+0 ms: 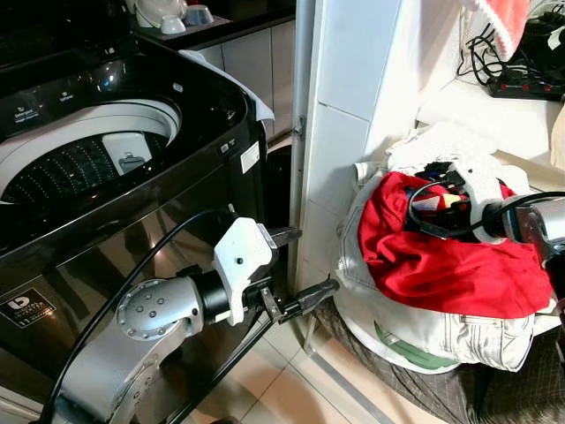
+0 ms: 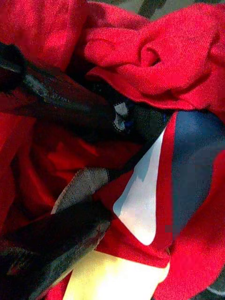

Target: Clothes washing

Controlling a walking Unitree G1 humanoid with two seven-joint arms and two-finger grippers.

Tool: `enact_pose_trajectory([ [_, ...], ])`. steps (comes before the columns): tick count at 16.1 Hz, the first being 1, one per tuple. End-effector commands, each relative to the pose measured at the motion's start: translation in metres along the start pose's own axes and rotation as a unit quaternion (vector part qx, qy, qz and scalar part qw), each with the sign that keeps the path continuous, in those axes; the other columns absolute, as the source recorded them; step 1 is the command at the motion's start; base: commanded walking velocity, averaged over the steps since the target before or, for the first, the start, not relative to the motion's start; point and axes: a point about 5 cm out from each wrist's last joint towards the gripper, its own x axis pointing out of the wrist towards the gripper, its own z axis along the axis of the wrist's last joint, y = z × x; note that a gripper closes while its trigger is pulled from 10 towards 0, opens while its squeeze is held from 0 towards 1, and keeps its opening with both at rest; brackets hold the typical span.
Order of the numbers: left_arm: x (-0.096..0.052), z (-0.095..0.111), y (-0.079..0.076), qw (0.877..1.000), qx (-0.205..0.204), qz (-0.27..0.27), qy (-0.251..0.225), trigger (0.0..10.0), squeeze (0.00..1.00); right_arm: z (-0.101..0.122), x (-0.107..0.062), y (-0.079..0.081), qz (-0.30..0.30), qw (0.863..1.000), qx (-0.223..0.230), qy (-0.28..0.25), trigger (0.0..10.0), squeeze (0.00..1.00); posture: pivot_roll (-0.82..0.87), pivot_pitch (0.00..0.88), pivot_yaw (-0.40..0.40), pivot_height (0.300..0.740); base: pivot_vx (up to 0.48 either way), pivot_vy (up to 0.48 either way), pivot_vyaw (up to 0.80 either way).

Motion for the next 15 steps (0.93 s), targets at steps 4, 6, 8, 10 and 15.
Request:
enact_pose_trajectory([
  [4,-0.004,0.005,-0.003,1.000,0.006,-0.006,-0.002,10.0,0.00,0.026,-0.011,0.010,0.027,0.999,-0.026,-0.030,10.0,0.00,-0.01,0.000,0.006,0.740,0.000,0.000,0.00],
  [6,-0.004,0.005,-0.003,1.000,0.006,-0.005,-0.002,10.0,0.00,0.034,-0.019,0.011,0.042,0.997,-0.032,-0.048,10.0,0.00,-0.02,0.000,0.005,0.740,0.000,0.000,0.00],
  [8,-0.003,0.004,-0.003,1.000,0.005,-0.001,-0.002,10.0,0.00,0.041,-0.029,0.007,0.030,0.996,-0.059,-0.063,10.0,0.00,-0.02,0.000,0.008,0.740,0.000,0.000,0.00],
  [10,-0.002,0.005,-0.001,1.000,0.007,0.001,-0.004,10.0,0.00,0.045,-0.033,0.006,0.036,0.994,-0.065,-0.081,10.0,0.00,-0.02,0.000,0.009,0.740,0.000,0.000,0.00],
  [15,-0.004,0.005,-0.002,1.000,0.008,0.001,-0.002,10.0,0.00,0.043,-0.055,-0.003,0.041,0.988,-0.126,-0.077,10.0,0.00,-0.02,0.000,0.010,0.740,0.000,0.000,0.00],
])
